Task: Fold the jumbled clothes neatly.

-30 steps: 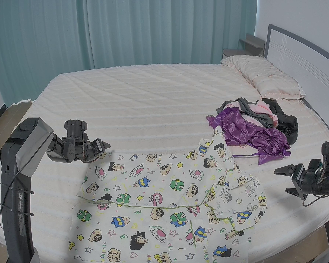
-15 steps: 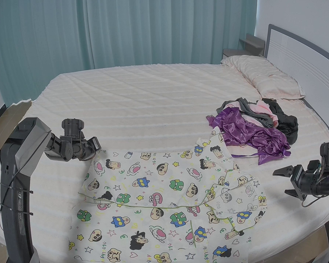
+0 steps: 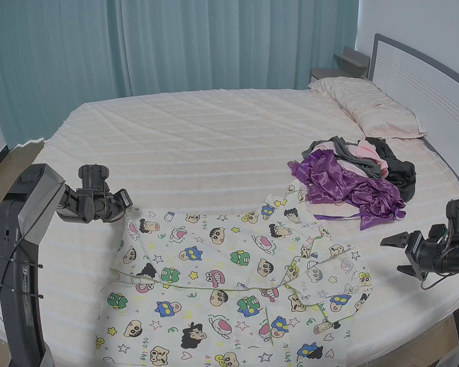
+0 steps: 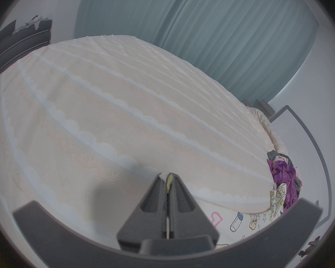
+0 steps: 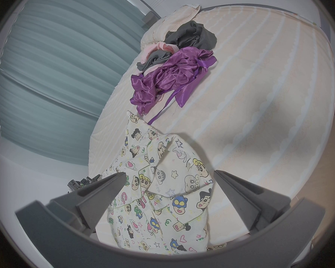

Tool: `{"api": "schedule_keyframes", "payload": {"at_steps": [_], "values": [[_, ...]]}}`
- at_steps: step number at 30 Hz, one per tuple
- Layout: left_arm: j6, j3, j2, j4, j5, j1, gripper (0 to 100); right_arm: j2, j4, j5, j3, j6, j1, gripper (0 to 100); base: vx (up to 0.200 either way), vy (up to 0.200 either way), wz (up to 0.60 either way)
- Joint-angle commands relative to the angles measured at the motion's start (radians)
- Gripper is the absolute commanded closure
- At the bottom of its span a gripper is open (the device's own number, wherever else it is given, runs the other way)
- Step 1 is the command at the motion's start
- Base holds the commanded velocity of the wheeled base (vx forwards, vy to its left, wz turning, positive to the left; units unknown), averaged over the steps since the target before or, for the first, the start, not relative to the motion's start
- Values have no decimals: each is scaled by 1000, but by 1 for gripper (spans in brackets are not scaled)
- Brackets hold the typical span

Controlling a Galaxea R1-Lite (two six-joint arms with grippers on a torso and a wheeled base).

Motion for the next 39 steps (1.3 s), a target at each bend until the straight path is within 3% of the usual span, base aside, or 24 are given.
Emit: {"api": "schedule_keyframes", "payload": {"at_steps": [1,8,9,19,22,27,33,39], "values": [[0,1,-3,0,4,8,100,1,0,0,0,0,0,0,0,0,0],[0,3,-3,0,6,7,100,-2,0,0,0,0,0,0,0,0,0],[0,3,-3,1,6,7,0,-2,0,0,0,0,0,0,0,0,0],[0,28,-43,21,6,21,0,-8,0,0,5,0,0,0,0,0,0],[-2,113,-135,75,-19,36,0,-11,0,0,15,-2,0,0,0,0,0],[0,281,-262,76,-93,56,0,-17,-6,2,35,-2,0,0,0,0,0],[3,479,-374,69,-117,56,0,-33,-60,0,68,0,-2,0,0,0,0],[3,696,-480,66,-189,50,0,-80,-68,0,91,3,-2,0,0,0,0]]}}
